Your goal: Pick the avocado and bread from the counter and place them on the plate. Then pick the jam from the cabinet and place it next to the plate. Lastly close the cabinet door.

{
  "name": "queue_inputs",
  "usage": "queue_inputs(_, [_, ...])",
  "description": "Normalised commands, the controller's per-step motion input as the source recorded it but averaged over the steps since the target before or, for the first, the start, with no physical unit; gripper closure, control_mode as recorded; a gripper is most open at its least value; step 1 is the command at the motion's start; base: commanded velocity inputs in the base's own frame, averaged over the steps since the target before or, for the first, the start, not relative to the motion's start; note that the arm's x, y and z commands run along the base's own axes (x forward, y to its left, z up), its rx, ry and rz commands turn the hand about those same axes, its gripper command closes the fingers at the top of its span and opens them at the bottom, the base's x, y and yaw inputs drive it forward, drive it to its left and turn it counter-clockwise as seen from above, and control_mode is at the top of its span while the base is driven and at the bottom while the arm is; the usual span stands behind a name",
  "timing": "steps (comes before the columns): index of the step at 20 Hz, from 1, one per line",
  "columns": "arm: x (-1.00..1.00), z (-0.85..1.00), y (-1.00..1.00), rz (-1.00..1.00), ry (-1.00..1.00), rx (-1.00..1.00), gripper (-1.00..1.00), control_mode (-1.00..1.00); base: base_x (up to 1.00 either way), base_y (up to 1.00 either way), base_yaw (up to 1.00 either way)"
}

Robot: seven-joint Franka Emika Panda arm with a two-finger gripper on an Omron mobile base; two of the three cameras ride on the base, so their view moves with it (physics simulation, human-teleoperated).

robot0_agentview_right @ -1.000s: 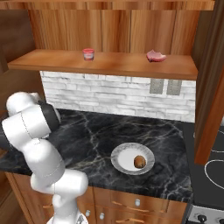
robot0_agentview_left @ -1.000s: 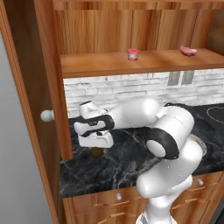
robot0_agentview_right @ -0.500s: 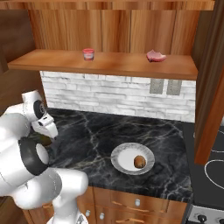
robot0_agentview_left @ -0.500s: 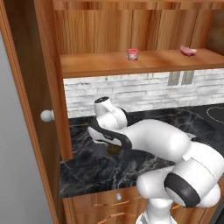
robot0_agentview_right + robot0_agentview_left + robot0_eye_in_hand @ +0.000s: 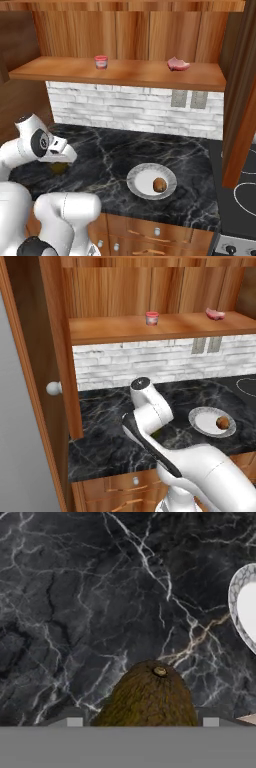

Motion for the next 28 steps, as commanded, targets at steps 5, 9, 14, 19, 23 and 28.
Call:
queue_inputs(5, [-0.31,0.07,-0.82,0.36,-0.09,0.0,1.0,-1.0,0.0,0.0,0.0])
queue_inputs(9, [-0.03,0.0,-0.91,0.3,-0.01,0.0,1.0,-1.0,0.0,0.0,0.0])
queue_inputs(14, [-0.03,0.1,-0.76,0.27,-0.02,-0.01,1.0,-1.0,0.0,0.0,0.0])
queue_inputs(19, [-0.07,0.02,-0.66,0.24,0.0,0.0,1.0,-1.0,0.0,0.0,0.0])
queue_inputs(23, [-0.17,0.0,-0.63,0.2,0.0,-0.02,1.0,-1.0,0.0,0.0,0.0])
queue_inputs(28, [-0.05,0.0,-0.61,0.14,0.0,-0.02,1.0,-1.0,0.0,0.0,0.0])
